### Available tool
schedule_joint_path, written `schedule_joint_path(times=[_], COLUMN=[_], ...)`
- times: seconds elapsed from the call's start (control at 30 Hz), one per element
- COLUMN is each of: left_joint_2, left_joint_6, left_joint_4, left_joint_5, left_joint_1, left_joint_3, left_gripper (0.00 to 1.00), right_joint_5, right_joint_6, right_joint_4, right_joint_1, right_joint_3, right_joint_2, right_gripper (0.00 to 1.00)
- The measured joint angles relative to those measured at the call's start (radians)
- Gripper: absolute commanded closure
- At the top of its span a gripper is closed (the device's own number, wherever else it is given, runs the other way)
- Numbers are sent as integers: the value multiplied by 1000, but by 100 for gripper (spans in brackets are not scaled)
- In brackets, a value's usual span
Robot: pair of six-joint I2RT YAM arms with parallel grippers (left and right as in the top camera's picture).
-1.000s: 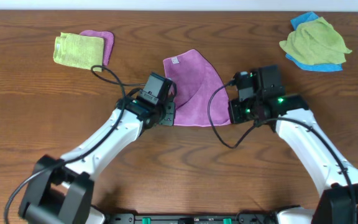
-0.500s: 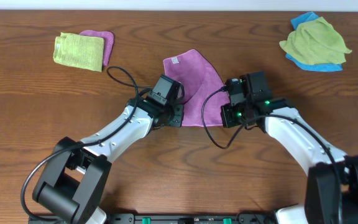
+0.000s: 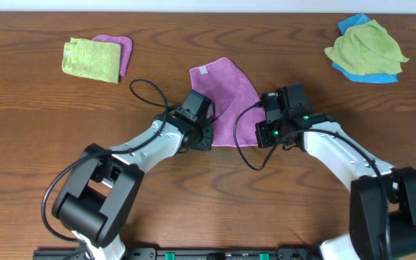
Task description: Fold the cloth
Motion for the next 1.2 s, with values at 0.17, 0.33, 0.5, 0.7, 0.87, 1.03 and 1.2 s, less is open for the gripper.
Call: schedule_joint_path(times=[0.17,0.33,0.5,0.7,0.87,1.03,1.2], left_joint_2=[0,0,0,0,11,15,17], left_joint_6=[0,1,5,8,8,8,9], left_joint_4=[8,11,16,22,16,-2,-24], left_joint_5=[0,-13,-34,-58,-61,-64,-64], left_joint_1=[0,0,0,0,0,0,0], left_joint_3=[0,0,0,0,0,8,14], left_gripper=[94,94,94,94,94,94,94], right_joint_5=[50,73,80,83,83,83,74], right_joint_6=[0,0,0,4,5,8,15], right_joint_4=[0,1,9,12,-5,-34,-69], right_joint_1=[-1,-5,-5,-5,-5,-5,-5], right_joint_3=[0,0,0,-1,-1,-1,-1], right_joint_2=[3,3,22,67,69,69,69], right_gripper=[98,98,98,98,98,98,98])
